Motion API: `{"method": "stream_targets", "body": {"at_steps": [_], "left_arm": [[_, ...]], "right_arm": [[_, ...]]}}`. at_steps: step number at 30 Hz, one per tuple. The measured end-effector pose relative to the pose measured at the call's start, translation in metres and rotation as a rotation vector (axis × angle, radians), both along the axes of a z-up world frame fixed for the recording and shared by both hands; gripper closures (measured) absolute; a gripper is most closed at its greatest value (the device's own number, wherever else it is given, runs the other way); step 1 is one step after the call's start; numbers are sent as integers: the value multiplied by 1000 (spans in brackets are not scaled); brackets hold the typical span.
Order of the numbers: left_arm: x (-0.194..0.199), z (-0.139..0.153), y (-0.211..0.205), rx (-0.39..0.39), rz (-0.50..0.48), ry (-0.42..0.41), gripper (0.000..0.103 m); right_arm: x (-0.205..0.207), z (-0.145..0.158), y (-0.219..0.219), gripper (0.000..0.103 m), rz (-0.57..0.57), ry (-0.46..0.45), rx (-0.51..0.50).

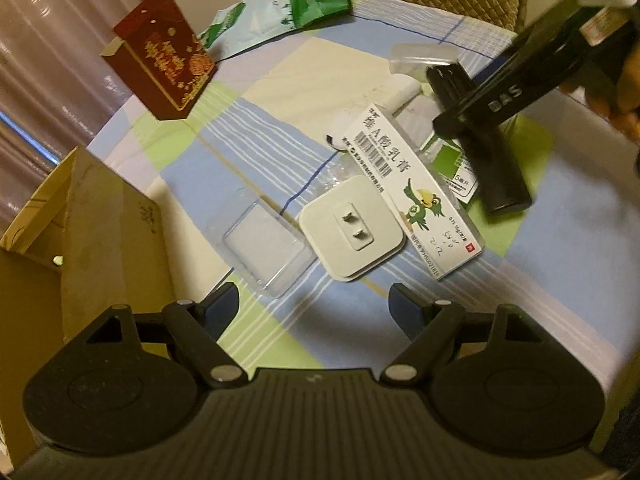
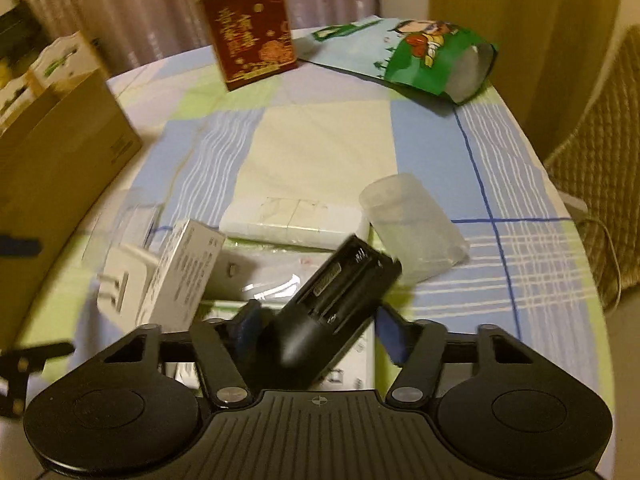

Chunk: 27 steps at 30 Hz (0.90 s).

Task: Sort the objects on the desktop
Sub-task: 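Grasp the white plug adapter with the left tool while the right tool grasps the black remote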

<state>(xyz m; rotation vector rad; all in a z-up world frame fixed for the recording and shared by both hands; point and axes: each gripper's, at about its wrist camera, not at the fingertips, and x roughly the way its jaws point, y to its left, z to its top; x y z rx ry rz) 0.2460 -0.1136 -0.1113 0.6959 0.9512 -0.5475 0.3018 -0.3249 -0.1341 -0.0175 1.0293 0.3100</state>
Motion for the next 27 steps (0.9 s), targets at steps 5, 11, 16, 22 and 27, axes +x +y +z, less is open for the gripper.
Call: {"method": "stream_targets", "body": {"at_steps": [5, 11, 16, 22, 27], "left_arm": [[0, -11, -15, 82, -114, -36, 23], [-6, -34, -40, 239, -390, -134, 23], [-6, -61, -50, 347, -595, -161, 19], [15, -57, -51, 281, -647, -99, 19], [30, -51, -50, 202, -599, 12, 38]], "right_arm": [[-17, 4, -18, 60, 54, 11, 17], [-40, 6, -34, 66, 43, 38, 15], [-53, 2, -49, 66, -12, 69, 39], [-59, -2, -55, 65, -47, 98, 61], [-60, -5, -60, 65, -95, 112, 88]]}}
